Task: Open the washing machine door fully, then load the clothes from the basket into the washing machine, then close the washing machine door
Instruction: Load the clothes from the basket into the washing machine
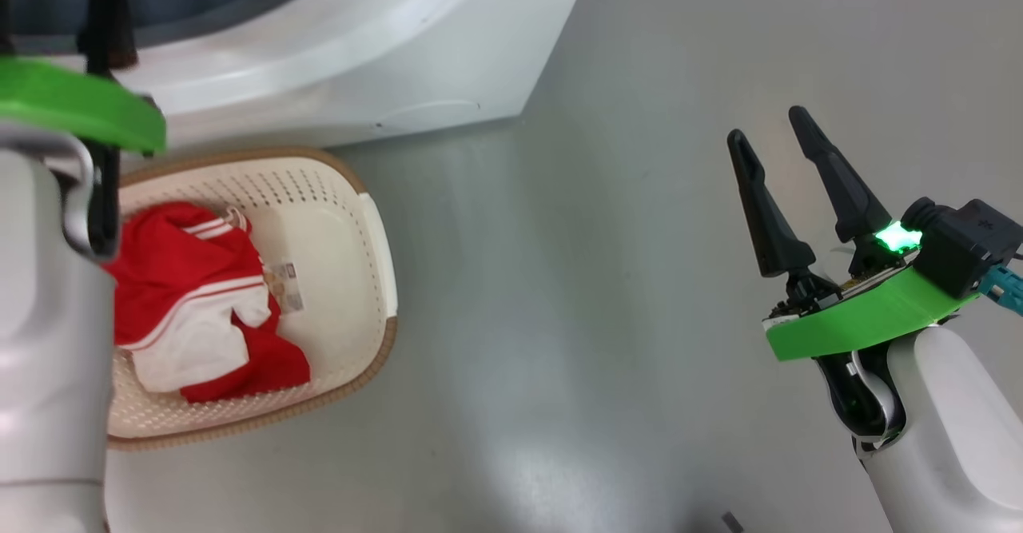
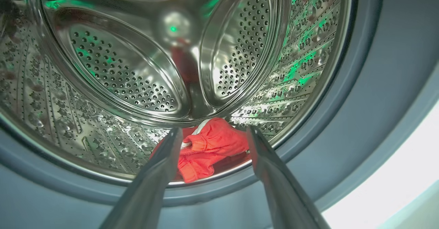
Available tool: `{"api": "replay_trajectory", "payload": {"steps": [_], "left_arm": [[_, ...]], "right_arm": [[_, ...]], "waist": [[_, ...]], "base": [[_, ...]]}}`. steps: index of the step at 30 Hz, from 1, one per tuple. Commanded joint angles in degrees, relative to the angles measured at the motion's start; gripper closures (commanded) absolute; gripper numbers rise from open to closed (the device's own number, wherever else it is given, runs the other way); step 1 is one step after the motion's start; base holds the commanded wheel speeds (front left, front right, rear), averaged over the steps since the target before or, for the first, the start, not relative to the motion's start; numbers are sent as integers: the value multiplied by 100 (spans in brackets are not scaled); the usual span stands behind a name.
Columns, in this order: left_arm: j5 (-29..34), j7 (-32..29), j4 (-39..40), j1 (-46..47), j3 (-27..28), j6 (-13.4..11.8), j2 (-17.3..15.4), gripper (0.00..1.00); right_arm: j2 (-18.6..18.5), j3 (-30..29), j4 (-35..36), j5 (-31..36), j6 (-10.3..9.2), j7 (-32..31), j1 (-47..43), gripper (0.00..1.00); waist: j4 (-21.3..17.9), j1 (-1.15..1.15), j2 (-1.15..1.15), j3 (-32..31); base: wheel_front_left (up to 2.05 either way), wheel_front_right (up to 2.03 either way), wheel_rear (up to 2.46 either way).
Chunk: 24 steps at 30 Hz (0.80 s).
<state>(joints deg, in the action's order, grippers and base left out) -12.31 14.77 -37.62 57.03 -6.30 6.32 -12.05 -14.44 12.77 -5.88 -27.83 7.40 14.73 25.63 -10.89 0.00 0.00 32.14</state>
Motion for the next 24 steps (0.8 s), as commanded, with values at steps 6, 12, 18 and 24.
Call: {"api": "replay_trajectory", "payload": {"steps": [6, 12, 18, 24], "left_arm": [[-30, 23, 644, -819, 258, 32, -249, 0], [-60, 23, 1052, -1554, 352, 11, -203, 0], [-87, 23, 1452, -2210, 385, -21, -99, 0], [-227, 23, 1787, -2808, 455, -22, 26, 0]], "right_arm": [[-64, 131, 53, -61, 9, 27, -305, 0], [-104, 130, -18, -88, 9, 27, -449, 0], [-130, 157, -73, -110, 9, 27, -609, 0], [-163, 158, -119, -123, 9, 27, -765, 0]], "waist": [[126, 0, 0, -604], [211, 0, 0, -1037], [340, 0, 0, -1431], [482, 0, 0, -1747]], "base": [[0, 0, 0], [0, 0, 0], [0, 0, 0], [0, 0, 0]]}}
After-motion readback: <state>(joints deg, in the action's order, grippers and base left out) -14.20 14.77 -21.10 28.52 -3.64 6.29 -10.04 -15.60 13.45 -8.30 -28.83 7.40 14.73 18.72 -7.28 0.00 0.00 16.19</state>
